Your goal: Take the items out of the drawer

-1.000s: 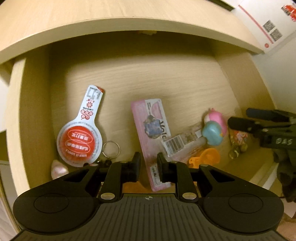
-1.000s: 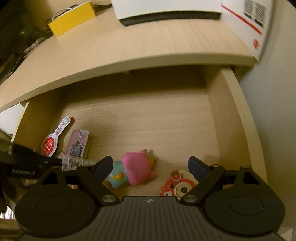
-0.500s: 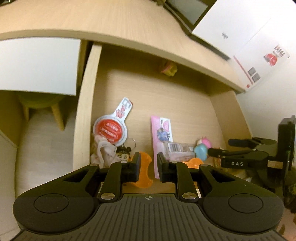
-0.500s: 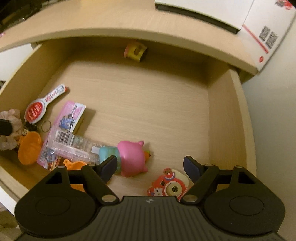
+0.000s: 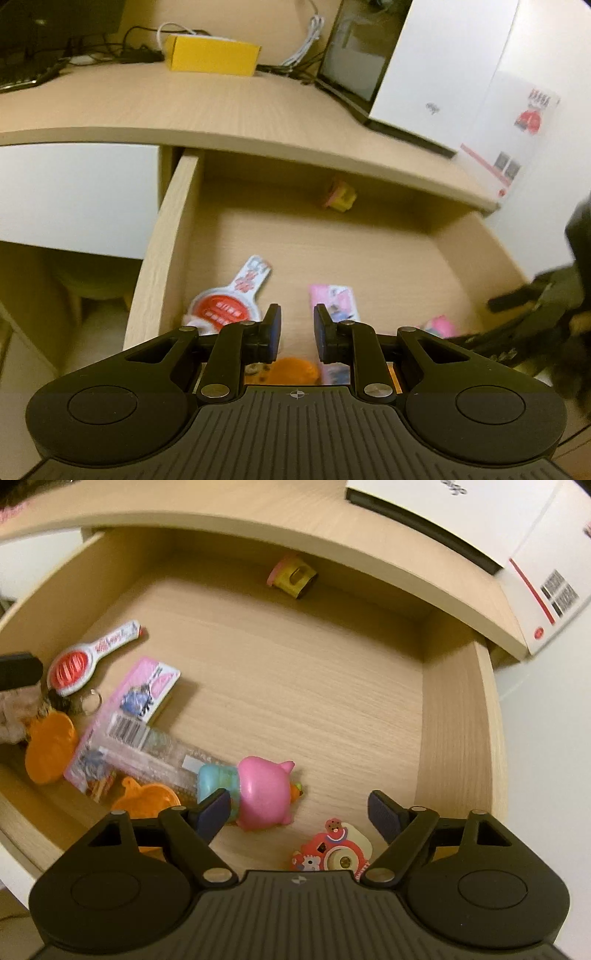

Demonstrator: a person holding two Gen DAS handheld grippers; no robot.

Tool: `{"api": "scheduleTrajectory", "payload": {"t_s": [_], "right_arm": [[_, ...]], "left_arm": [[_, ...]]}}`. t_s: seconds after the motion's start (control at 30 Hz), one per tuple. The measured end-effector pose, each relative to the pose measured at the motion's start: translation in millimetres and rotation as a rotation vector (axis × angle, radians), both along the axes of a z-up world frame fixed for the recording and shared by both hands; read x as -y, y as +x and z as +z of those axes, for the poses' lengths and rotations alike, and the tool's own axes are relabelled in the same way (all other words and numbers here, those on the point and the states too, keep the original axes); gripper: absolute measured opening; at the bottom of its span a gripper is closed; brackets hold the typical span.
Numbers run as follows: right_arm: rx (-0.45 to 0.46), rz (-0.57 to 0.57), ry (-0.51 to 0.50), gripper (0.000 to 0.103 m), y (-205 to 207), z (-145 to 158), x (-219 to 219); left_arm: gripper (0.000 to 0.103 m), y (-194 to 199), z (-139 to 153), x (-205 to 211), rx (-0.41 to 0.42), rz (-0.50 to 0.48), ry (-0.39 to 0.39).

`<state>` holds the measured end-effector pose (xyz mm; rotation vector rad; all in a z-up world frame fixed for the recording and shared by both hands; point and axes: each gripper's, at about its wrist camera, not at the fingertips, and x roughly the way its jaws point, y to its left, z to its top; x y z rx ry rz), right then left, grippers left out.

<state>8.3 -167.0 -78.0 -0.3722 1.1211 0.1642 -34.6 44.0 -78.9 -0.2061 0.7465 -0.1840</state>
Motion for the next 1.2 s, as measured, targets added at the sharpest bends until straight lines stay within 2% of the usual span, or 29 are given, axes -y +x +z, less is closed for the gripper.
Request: {"api": "scheduleTrajectory", "payload": {"t_s": [0.07, 0.13, 0.2, 0.27, 0.33, 0.47, 0.57, 0.73, 0.83, 0.93, 1.1, 1.2], "right_arm": [[-0.016, 0.021, -0.027, 0.086, 9.3, 5.2, -8.5], [0.083, 0.061, -0.01, 0.086, 13.4, 21.5, -21.3], [0.168, 0.092, 0.061, 0.086, 22.0, 33.0, -37.5], [0.272, 0.113, 0.097, 0.086, 30.2, 32.7, -55.1], [0.352, 0.147, 0.078, 0.085, 39.9, 22.2, -72.8], [0.366, 0.142, 0.103, 0.076, 64.0, 1.1, -86.6], [0.38, 0.065, 0.122, 0.065, 84.7, -13.8, -79.5], [0.423, -0.091, 0.231, 0.065, 109.2, -30.7, -62.1], [0.456, -0.089, 0.26, 0.072, 118.3, -34.8, -60.7], [0.485, -0.092, 0.259, 0.072, 126.2, -40.4, -59.6], [0.497, -0.163, 0.355, 0.072, 145.0, -43.0, -47.9], [0.501, -0.165, 0.371, 0.072, 150.2, -52.0, -46.1]], "left_arm": [[0.021, -1.2, -2.4, -6.2, -0.012, 0.024, -0.032], [0.018, -4.3, -5.8, -12.8, -0.021, 0.029, -0.051], [0.018, -4.3, -6.0, -13.0, -0.013, 0.009, -0.046], [0.017, -0.3, -6.6, -12.8, -0.033, 0.011, -0.042], [0.017, 3.7, -7.9, -11.6, -0.055, 0.005, -0.041], [0.017, 6.8, -8.6, -10.6, -0.089, -0.049, -0.026], [0.017, 12.6, -9.5, -7.7, -0.142, -0.072, 0.002], [0.015, 18.2, -13.0, -6.1, -0.201, -0.114, 0.017], [0.015, 18.6, -13.6, -4.7, -0.213, -0.119, 0.028], [0.014, 18.3, -14.2, -4.1, -0.221, -0.121, 0.032], [0.014, 21.2, -14.7, -2.9, -0.241, -0.119, 0.038], [0.013, 21.5, -13.1, -2.1, -0.246, -0.115, 0.046]]}}
